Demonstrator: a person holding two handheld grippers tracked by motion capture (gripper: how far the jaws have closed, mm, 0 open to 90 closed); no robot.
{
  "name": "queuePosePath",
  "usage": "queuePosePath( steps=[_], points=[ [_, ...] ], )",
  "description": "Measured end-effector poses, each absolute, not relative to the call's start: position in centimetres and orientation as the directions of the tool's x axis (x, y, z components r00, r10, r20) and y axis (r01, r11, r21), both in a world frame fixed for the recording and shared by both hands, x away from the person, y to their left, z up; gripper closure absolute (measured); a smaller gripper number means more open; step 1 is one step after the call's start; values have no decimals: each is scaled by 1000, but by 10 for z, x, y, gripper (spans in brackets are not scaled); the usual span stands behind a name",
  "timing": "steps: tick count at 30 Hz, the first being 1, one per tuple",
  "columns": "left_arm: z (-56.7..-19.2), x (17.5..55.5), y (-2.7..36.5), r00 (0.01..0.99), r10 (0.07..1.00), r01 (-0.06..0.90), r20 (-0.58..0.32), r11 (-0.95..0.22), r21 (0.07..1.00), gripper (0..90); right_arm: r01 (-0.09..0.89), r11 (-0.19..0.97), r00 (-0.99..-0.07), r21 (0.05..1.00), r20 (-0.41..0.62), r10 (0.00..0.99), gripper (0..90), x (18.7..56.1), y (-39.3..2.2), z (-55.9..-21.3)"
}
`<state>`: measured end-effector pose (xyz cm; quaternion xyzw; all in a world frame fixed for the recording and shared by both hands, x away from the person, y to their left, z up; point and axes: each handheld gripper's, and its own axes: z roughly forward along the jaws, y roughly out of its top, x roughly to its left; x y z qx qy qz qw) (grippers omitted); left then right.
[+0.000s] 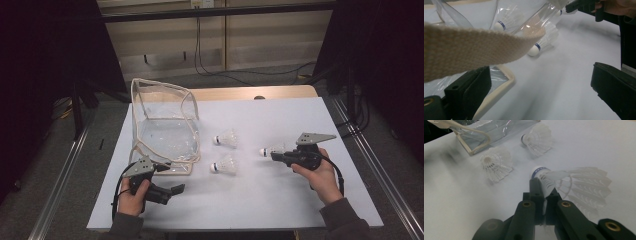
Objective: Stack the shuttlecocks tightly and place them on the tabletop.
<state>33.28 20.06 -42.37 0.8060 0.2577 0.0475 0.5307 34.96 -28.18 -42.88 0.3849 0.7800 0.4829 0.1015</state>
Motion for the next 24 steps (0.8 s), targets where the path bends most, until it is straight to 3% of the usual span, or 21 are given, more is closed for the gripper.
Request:
queuePosePath(
  steps=[24],
  points=[
    [-423, 332, 201, 865, 464, 360, -189, -313, 879, 32, 482, 226, -682, 846, 200, 704, 887, 361, -271, -418]
  ],
)
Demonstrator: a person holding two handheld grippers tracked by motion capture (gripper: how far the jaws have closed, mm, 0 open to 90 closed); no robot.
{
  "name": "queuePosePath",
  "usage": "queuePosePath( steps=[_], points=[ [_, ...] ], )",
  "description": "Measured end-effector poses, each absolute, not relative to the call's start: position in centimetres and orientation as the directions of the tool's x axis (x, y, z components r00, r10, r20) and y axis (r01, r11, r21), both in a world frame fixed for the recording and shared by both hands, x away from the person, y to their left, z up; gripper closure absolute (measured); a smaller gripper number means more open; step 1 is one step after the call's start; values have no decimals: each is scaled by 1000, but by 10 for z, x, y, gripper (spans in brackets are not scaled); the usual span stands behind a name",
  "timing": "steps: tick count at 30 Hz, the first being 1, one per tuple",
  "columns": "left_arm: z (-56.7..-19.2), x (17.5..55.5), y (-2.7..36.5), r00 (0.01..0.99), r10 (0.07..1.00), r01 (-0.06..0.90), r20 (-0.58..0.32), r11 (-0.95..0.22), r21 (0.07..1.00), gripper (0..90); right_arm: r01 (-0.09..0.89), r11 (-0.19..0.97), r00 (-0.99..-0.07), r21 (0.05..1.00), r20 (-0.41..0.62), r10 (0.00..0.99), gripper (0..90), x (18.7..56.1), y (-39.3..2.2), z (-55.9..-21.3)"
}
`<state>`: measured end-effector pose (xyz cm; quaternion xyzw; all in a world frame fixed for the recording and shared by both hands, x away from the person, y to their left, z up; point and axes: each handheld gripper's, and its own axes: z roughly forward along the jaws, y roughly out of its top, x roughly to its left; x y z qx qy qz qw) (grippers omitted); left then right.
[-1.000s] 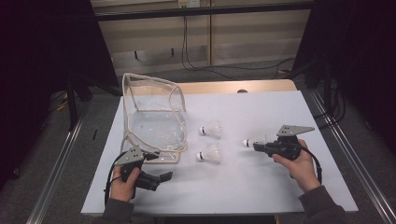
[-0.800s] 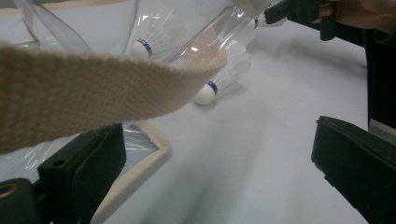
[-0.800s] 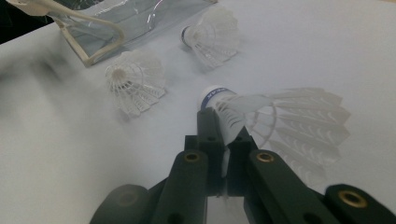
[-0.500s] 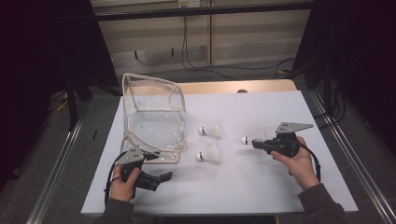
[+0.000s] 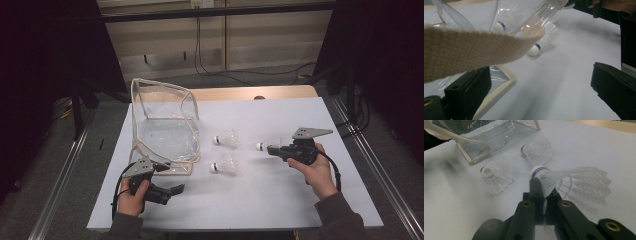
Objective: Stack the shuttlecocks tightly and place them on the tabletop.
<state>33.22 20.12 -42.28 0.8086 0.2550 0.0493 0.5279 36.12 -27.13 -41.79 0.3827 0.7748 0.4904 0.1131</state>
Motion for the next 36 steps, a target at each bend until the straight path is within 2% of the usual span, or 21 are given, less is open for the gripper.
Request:
queuePosePath(
  steps=[36],
  points=[
    [-423, 332, 202, 866, 461, 362, -194, -310, 879, 32, 522, 221, -648, 824, 215, 731, 886, 389, -259, -417]
  ],
)
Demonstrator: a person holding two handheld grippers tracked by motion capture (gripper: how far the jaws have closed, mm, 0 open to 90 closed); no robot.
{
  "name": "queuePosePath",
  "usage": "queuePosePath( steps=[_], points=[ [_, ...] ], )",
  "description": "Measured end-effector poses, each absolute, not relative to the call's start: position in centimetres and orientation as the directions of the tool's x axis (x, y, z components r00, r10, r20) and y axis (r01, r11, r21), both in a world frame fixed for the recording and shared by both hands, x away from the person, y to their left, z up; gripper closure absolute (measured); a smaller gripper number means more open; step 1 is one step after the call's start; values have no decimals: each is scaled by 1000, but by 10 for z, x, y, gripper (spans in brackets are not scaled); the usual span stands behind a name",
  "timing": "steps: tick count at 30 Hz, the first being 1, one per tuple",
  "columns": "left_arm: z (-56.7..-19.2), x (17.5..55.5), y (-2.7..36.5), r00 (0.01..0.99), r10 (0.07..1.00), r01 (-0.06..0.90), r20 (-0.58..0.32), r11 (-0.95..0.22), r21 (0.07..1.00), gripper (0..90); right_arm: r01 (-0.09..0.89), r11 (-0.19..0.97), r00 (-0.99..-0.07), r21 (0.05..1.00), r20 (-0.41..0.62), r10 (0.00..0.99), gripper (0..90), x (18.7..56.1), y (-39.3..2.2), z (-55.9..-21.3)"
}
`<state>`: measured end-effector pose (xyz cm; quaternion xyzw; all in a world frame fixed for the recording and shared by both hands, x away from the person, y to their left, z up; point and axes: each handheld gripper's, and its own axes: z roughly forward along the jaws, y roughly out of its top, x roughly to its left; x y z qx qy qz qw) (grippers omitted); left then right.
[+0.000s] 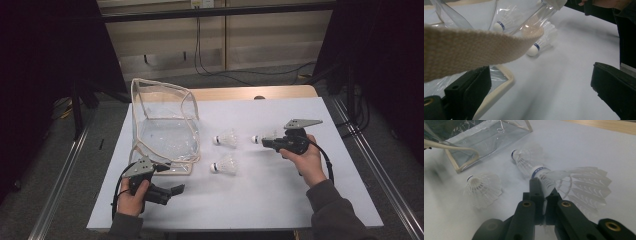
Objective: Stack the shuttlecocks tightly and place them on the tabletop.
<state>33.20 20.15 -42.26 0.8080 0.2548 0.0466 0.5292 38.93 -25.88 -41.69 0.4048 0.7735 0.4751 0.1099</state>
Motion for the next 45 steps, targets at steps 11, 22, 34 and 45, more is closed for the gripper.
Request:
queuePosePath(
  steps=[11, 22, 34, 45],
  points=[
    [-423, 332, 201, 867, 459, 362, -196, -308, 880, 32, 530, 203, -637, 823, 228, 736, 886, 397, -256, -422],
    [-423, 332, 201, 868, 457, 361, -194, -311, 879, 32, 538, 215, -642, 815, 231, 731, 884, 403, -252, -426],
    [-423, 332, 201, 868, 455, 361, -198, -307, 881, 32, 530, 225, -655, 818, 227, 721, 883, 411, -244, -424],
    [-423, 332, 201, 869, 454, 360, -196, -310, 880, 32, 534, 233, -653, 813, 222, 724, 883, 420, -241, -424]
  ],
)
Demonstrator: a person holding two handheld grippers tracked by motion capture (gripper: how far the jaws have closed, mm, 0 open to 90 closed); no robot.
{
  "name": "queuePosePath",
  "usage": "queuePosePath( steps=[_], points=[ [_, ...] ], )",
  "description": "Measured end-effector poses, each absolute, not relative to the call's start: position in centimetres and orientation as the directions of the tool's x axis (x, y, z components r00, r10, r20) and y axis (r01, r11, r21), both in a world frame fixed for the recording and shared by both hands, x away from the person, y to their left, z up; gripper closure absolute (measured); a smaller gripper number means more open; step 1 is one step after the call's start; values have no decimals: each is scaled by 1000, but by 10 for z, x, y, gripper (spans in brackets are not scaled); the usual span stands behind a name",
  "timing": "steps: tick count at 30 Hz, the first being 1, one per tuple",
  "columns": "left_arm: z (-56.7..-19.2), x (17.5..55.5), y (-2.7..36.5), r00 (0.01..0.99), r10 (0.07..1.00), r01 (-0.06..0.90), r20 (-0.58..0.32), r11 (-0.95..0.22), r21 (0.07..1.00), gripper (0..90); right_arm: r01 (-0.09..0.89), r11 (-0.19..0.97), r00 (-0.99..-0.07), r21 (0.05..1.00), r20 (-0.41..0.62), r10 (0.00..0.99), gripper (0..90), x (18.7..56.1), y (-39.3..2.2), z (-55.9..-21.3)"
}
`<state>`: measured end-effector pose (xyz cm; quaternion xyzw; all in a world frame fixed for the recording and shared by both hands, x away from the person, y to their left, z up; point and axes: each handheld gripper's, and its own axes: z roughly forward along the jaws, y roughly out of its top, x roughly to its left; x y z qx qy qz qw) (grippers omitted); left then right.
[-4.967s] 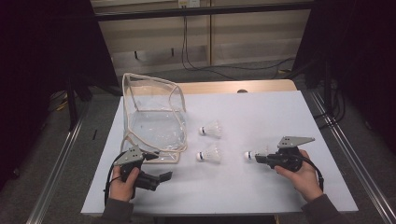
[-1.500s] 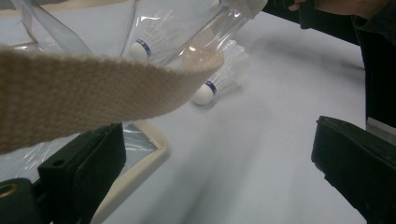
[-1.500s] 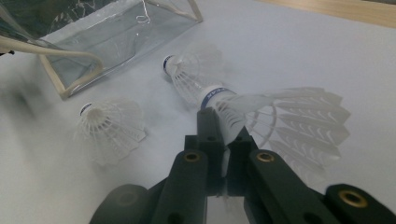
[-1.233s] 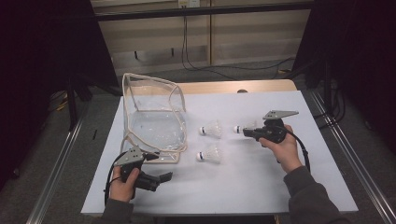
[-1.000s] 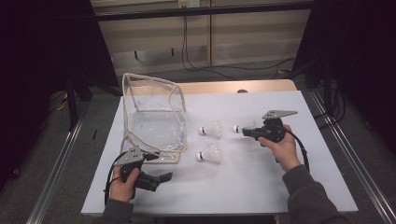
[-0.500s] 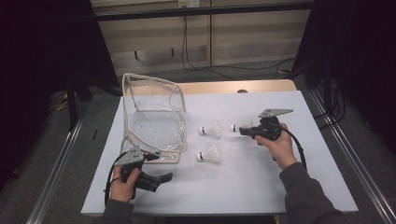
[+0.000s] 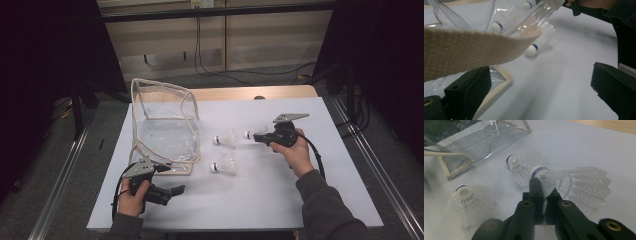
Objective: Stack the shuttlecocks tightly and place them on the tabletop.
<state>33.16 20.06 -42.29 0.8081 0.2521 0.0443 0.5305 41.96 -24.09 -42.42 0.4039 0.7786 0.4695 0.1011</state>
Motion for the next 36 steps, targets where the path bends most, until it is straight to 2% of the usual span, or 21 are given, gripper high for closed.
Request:
queuePosePath(
  steps=[36],
  points=[
    [-423, 331, 200, 871, 449, 361, -198, -314, 878, 32, 542, 271, -675, 795, 220, 704, 879, 433, -207, -440]
  ],
)
